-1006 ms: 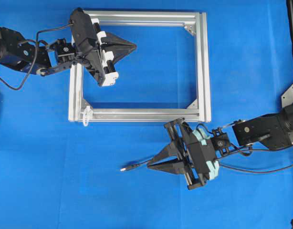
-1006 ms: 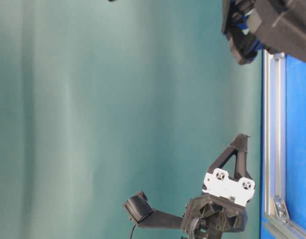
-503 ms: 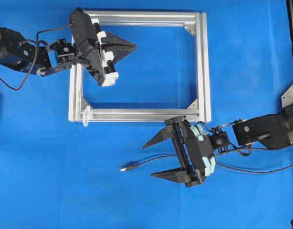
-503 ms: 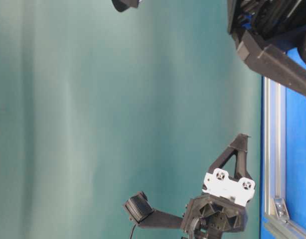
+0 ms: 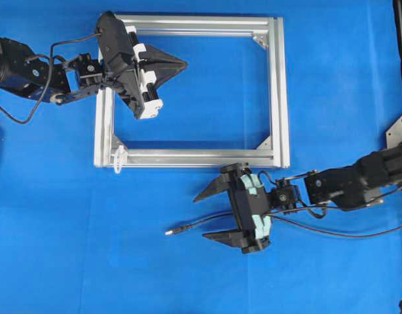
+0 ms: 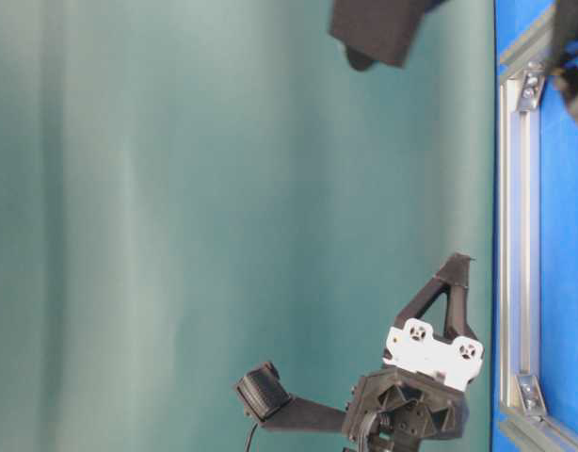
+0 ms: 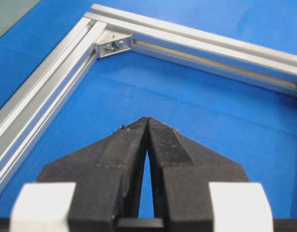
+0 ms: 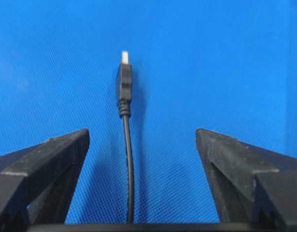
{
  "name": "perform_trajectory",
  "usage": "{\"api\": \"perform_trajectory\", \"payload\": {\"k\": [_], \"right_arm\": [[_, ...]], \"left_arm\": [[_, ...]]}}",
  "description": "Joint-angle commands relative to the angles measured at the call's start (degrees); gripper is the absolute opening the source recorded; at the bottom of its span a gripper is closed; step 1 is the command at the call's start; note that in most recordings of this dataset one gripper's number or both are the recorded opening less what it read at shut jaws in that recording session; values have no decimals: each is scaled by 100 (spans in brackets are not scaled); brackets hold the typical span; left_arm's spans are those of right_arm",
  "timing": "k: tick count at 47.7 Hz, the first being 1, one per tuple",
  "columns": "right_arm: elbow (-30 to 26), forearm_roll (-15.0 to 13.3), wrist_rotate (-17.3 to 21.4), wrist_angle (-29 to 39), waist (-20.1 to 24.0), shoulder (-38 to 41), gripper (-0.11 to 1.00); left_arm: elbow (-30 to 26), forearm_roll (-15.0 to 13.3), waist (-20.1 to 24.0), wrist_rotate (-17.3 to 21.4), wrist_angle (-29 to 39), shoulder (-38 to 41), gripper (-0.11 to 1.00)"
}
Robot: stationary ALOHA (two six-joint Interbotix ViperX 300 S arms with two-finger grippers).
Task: Insert the wire through the string loop located on the left side.
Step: 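Lower the right gripper and close it on the cable behind the plug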
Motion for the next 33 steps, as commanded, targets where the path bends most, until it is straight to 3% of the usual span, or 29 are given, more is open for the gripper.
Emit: {"api": "perform_trajectory", "payload": {"k": [1,11,18,21,30,33], "right_arm": [[-123,53,9,-88,26,-35,90],[-132,62,9,-114,35,-26,88],[-132,62,0,-79,35,-26,80],[-123,62,-18,-88,26,-26,67],[-105,9,-35,-149,35,-26,12],[-97,0,-35,-149,35,-35,2]], "left_arm": [[-35,18,9,-9,-26,-185,0],[-9,18,0,-18,-18,-193,0],[-9,18,0,-18,-18,-193,0],[-9,18,9,-18,-18,-193,0],[0,18,9,-18,-18,-193,0],[0,18,9,-18,-18,-193,0]]}}
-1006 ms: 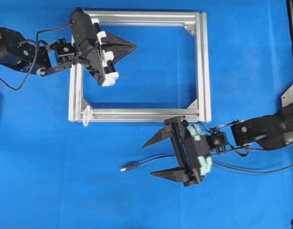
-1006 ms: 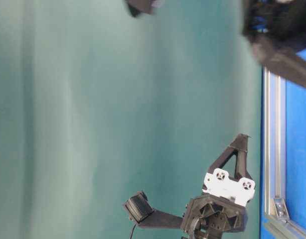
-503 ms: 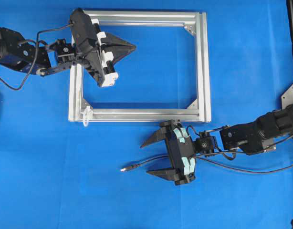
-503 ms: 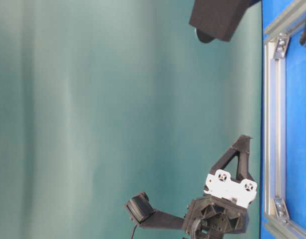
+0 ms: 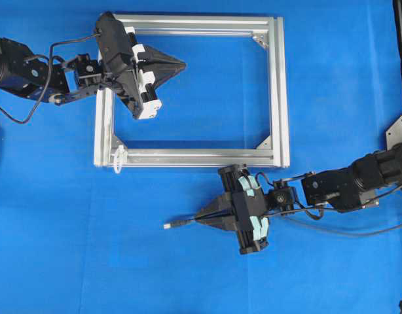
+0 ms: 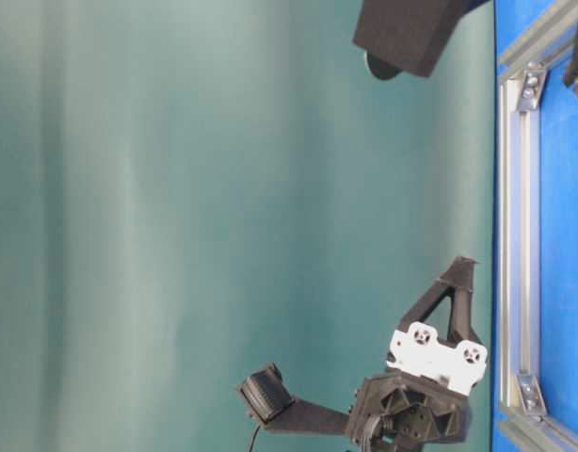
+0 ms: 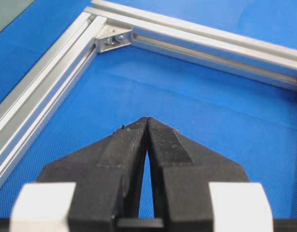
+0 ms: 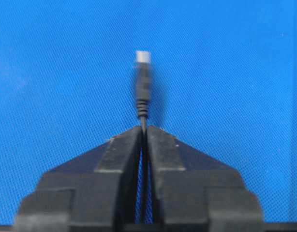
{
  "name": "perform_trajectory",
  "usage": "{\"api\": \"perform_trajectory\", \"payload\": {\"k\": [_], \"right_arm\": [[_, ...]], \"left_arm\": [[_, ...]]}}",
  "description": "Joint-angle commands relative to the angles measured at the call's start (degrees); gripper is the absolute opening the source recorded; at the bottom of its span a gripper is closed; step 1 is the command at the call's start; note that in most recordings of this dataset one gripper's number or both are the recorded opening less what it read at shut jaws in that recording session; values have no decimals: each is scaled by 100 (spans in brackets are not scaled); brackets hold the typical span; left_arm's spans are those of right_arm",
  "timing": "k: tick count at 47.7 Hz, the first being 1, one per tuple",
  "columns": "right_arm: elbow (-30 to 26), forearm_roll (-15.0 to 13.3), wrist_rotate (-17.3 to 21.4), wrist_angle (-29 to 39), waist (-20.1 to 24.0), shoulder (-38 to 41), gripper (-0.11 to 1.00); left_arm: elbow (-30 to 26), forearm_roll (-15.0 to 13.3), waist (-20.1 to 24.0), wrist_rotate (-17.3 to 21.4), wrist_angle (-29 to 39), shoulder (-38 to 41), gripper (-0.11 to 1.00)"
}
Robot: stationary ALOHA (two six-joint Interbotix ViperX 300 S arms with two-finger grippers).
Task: Insert the wire through the string loop located on the left side.
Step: 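Lower the right gripper and close it on the cable behind the plug, then lift the cable and move the right gripper left toward the zip-tie loop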
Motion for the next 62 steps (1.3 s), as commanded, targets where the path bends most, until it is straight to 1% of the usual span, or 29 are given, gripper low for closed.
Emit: {"api": "perform_trajectory", "payload": {"k": [1,19,29,34,46,50,62], "right_arm": [[-44,-18,-9,-70,18,-105,1],[-53,-26,18,-18,18,-167,0],[114,-26,-9,114,18,-633,0],[185,-26,-53,290,18,-958,0],[246,-26,-185,1134,18,-1872,0],[237,-26,-193,1230,9,-1978,0],[246,-26,-193,1266,9,-1969,0]], "left_arm": [[-44,9,0,-9,-26,-193,0],[-44,9,9,-18,0,-193,0],[-44,9,0,-18,9,-193,0],[-44,9,9,-44,9,-193,0],[-44,9,9,-44,9,-193,0],[-44,9,0,-44,9,-193,0],[-44,9,0,-44,9,-193,0]]}}
